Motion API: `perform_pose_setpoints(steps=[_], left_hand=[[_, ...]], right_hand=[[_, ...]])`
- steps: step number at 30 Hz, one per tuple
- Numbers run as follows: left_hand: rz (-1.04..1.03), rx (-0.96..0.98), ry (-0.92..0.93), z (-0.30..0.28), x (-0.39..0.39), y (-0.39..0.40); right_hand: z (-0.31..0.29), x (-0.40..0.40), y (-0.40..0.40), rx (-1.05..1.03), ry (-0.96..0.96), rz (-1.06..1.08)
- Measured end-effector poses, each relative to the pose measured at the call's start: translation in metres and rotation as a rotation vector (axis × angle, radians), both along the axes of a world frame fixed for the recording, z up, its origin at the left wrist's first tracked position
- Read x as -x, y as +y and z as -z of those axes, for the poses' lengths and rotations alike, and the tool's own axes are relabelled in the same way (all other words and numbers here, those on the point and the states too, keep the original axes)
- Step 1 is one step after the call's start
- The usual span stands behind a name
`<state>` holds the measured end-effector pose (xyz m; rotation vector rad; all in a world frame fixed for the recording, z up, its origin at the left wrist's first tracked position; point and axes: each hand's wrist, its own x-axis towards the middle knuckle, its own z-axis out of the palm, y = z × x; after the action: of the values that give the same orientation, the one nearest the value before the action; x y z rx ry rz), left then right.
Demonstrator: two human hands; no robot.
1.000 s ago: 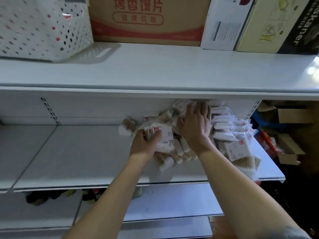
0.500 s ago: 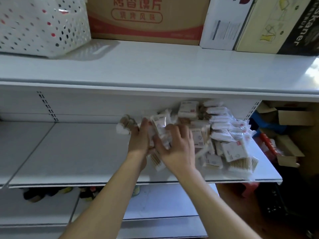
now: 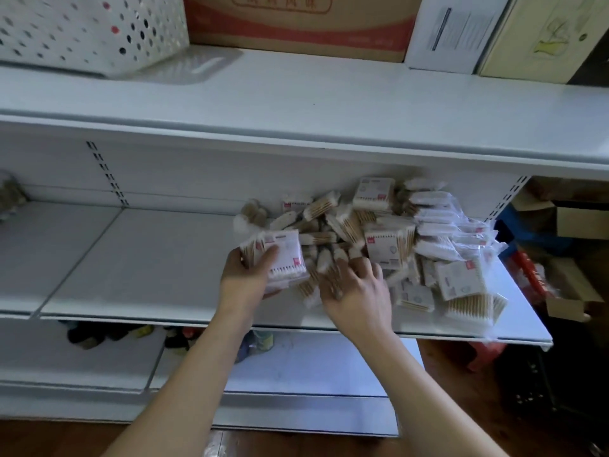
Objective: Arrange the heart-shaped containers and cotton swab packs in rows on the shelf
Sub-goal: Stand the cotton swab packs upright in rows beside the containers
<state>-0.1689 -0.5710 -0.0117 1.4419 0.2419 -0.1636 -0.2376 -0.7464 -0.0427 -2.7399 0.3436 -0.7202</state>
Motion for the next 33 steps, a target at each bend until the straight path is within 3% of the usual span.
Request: perform_pose_setpoints(steps=[13,16,18,22,26,31,33], left_hand=[[0.004,-0.020,0.052,0.009,0.021,0.009],[0.000,-0.046,0.046,0.009,0.025,0.015],[-0.015,-0.058,0.048,0.007,0.026,0.019],[-0.053,-0.044,0.042,0.002,0.023,0.025],[-0.072,-0.074,-0.039,-0.006,0.017,0.031],[-0.023,-0.112,-0.100,-0.011,0.012,0.071],[-0.017,-0.124,-0.106,-0.011,0.011,0.098]], right_hand=[[-0.014,-0.022,0.005,-0.060,0.209,0.035],[-0.017,-0.023,0.008,-0.083,0.087,0.030],[-0.021,-0.021,0.011,-0.223,-0.042,0.031],[-0.041,-0.012,0.025,-0.727,-0.316,-0.009],[-0.059,-0.010,0.056,-1.106,-0.280,-0.070],[-0.051,-0.025,0.101,-1.137,-0.186,-0.075],[-0.055,-0.028,0.125,-1.049,-0.082,-0.091]])
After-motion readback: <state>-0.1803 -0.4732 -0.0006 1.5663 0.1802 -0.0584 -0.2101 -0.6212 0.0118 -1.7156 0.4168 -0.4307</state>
